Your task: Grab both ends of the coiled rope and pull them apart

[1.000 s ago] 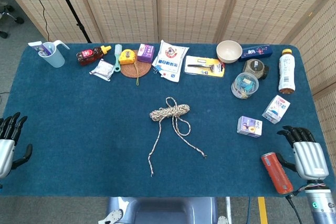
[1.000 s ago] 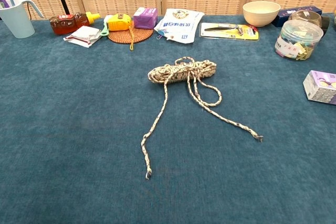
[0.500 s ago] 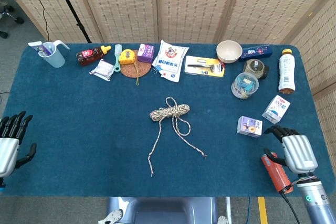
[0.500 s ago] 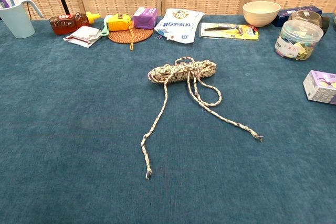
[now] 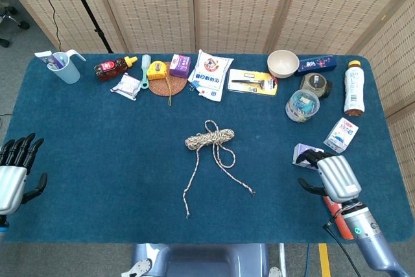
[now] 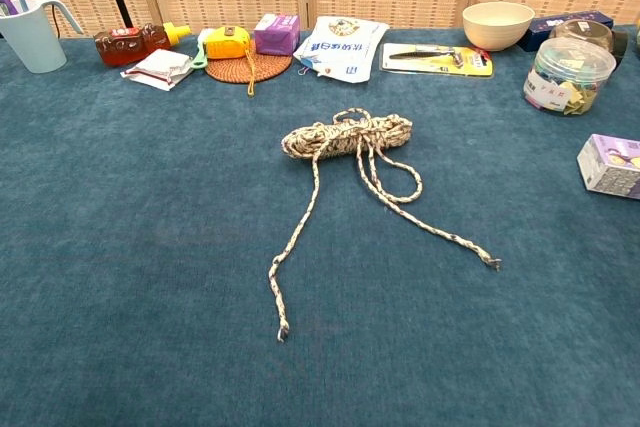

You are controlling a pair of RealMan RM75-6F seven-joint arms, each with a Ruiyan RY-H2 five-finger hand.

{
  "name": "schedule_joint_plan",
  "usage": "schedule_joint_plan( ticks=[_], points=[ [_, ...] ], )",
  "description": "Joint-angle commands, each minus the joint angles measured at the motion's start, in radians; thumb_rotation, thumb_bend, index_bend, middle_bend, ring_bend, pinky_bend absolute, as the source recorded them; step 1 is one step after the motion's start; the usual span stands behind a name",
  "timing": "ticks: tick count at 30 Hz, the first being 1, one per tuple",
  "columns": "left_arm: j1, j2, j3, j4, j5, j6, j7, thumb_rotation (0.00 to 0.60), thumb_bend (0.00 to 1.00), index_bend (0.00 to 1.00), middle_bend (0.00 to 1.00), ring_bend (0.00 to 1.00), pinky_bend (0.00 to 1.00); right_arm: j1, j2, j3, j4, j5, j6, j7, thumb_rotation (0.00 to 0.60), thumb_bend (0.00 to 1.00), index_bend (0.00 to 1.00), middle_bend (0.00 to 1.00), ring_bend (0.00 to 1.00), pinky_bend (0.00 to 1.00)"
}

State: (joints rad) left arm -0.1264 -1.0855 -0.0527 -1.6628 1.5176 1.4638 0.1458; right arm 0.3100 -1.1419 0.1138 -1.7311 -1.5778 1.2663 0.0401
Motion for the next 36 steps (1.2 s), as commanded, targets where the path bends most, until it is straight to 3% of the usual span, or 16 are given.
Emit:
schedule_joint_plan(
  ticks=[1, 12, 18, 36],
  points=[
    [-0.004, -0.002, -0.003, -0.001, 0.000, -0.003, 0.003, 0.514, 0.45, 0.04, 0.00, 0.00, 0.00, 0.022, -0.016, 0.007, -0.010, -0.001, -0.022, -0.009, 0.600, 0.30, 0.42, 0.42, 0.51, 0.56],
    [-0.021, 0.000, -0.016, -0.002, -0.007, -0.009, 0.011, 0.514, 0.45, 0.04, 0.00, 0.00, 0.00, 0.125, -0.108, 0.025, -0.026, 0.024, -0.134, -0.099, 0.600, 0.30, 0.44, 0.39, 0.43, 0.52],
    [-0.034, 0.002, -0.030, 0.003, -0.021, -0.016, 0.013, 0.514, 0.45, 0.04, 0.00, 0.00, 0.00, 0.174, -0.184, 0.034, -0.034, 0.093, -0.195, -0.193, 0.600, 0.30, 0.44, 0.37, 0.41, 0.48],
    [-0.053, 0.013, -0.047, 0.023, -0.050, -0.028, 0.002, 0.513, 0.45, 0.04, 0.00, 0.00, 0.00, 0.252, -0.349, 0.002, 0.082, 0.160, -0.250, -0.363, 0.600, 0.30, 0.43, 0.36, 0.40, 0.44]
  ],
)
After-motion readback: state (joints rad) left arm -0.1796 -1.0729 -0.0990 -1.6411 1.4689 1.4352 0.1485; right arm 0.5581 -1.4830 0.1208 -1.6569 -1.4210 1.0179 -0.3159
